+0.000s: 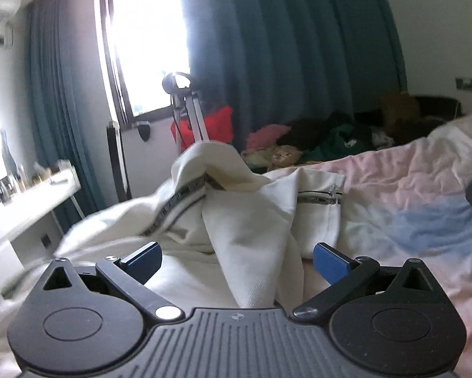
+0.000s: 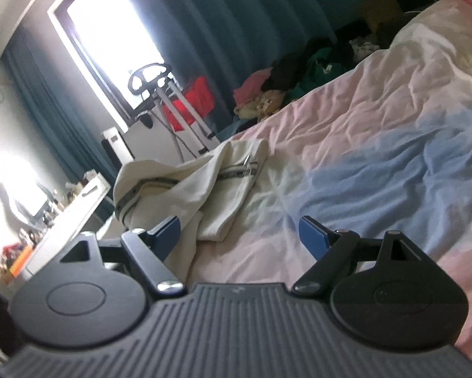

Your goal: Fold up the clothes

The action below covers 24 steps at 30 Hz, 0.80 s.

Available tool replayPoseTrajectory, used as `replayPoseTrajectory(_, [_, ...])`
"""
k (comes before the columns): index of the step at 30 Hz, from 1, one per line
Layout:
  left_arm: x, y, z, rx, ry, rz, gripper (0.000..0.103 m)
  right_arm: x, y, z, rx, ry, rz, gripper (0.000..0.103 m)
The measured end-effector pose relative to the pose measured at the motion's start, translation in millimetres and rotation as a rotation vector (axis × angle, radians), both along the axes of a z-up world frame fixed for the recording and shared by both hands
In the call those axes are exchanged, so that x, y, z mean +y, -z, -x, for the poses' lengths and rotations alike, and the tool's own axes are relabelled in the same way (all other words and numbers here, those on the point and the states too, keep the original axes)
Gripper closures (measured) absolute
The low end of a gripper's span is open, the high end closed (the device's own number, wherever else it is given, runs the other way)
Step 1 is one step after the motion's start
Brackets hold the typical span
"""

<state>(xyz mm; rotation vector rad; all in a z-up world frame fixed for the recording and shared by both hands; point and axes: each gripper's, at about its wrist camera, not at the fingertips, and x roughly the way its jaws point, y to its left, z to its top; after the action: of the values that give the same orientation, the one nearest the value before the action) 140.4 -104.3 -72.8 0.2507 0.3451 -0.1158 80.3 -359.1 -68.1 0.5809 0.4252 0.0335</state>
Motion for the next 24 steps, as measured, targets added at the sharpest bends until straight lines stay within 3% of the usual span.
replayPoseTrajectory(2, [6.1, 7.4, -12.2, 0.039, -0.017, 0.047, 0.005, 5.0, 3.3, -3.2, 0.014, -0.007, 0.023, 0.019])
replayPoseTrajectory(5, [11.3, 18.8, -28.9, 0.132, 0.017, 0.097, 0.028, 11.4, 10.2, -11.9, 0.035, -0.024, 0.03, 0.019])
replayPoseTrajectory(6, [11.2, 23.2, -32.3, 0.157, 0.032, 0.092, 0.044, 13.9, 12.6, -15.0, 0.04, -0.03, 0.034, 0.019])
replayPoseTrajectory(7, [10.4, 27.0, -34.7, 0.176, 0.042, 0.083, 0.07, 16.4, 14.9, -18.1, 0.046, -0.035, 0.037, 0.019])
replayPoseTrajectory(8, [11.0, 29.6, -35.6, 0.189, 0.04, 0.079, 0.083, 18.5, 17.1, -20.8, 0.049, -0.04, 0.038, 0.019])
replayPoseTrajectory(9, [14.5, 29.5, -34.4, 0.196, 0.026, 0.094, 0.089, 19.5, 19.5, -23.5, 0.05, -0.046, 0.028, 0.019])
replayPoseTrajectory(13, [40.5, 7.1, -17.7, 0.219, -0.029, 0.268, 0.094, 19.1, 29.5, -33.3, 0.042, -0.089, -0.063, 0.019])
replayPoseTrajectory(18, [70.2, -21.7, 10.1, 0.254, -0.055, 0.419, 0.094, 20.6, 31.7, -44.6, 0.059, -0.105, -0.048, 0.022])
replayPoseTrajectory(21, [83.7, -25.3, 8.5, 0.267, -0.062, 0.464, 0.094, 11.0, 28.5, -81.2, 0.048, -0.126, -0.181, 0.023])
replayPoseTrajectory(24, [94.5, -19.9, 3.7, 0.286, -0.069, 0.509, 0.094, 1.1, 33.2, -137.0, 0.03, -0.116, -0.356, 0.03])
